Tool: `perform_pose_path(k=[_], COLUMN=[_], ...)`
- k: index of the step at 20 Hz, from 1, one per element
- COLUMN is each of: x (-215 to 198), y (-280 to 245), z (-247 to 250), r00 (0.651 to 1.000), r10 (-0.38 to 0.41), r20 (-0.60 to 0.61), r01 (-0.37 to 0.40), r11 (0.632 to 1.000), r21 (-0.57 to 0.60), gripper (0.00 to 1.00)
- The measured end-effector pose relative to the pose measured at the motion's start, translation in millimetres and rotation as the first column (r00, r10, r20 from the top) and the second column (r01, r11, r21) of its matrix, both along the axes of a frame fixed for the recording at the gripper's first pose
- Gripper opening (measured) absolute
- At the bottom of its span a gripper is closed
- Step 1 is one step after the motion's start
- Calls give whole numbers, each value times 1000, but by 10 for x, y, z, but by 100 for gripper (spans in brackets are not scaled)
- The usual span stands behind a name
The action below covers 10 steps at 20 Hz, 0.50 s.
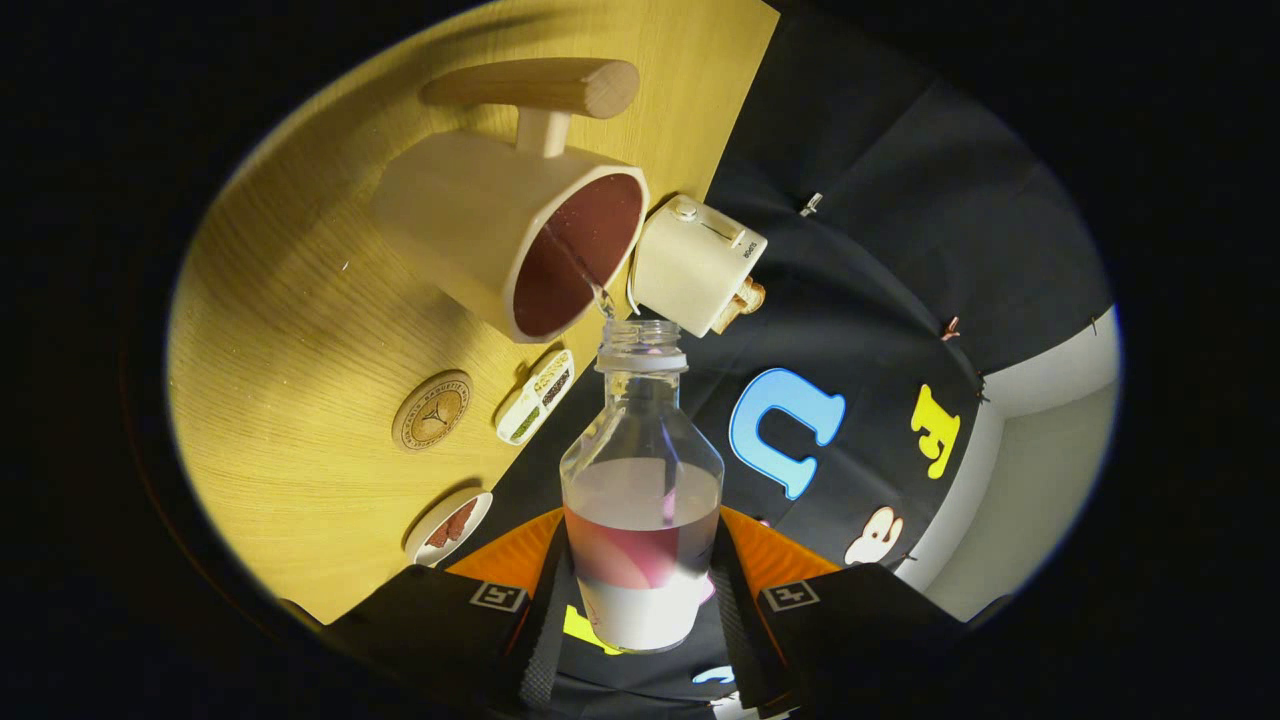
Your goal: Take the bottle from table, then pour the juice into the cup, finally place the bottle on the coaster
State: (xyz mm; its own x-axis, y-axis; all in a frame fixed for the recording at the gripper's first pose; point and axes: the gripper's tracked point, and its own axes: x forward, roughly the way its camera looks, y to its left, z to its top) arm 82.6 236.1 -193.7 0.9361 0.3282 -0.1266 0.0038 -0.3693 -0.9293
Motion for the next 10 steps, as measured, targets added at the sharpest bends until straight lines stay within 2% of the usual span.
perform_pose_path(k=[10], x=[10], y=[113], z=[59], r00=[993], r10=[105], r20=[54], r01=[-100], r11=[990], r21=[-95], gripper=[70])
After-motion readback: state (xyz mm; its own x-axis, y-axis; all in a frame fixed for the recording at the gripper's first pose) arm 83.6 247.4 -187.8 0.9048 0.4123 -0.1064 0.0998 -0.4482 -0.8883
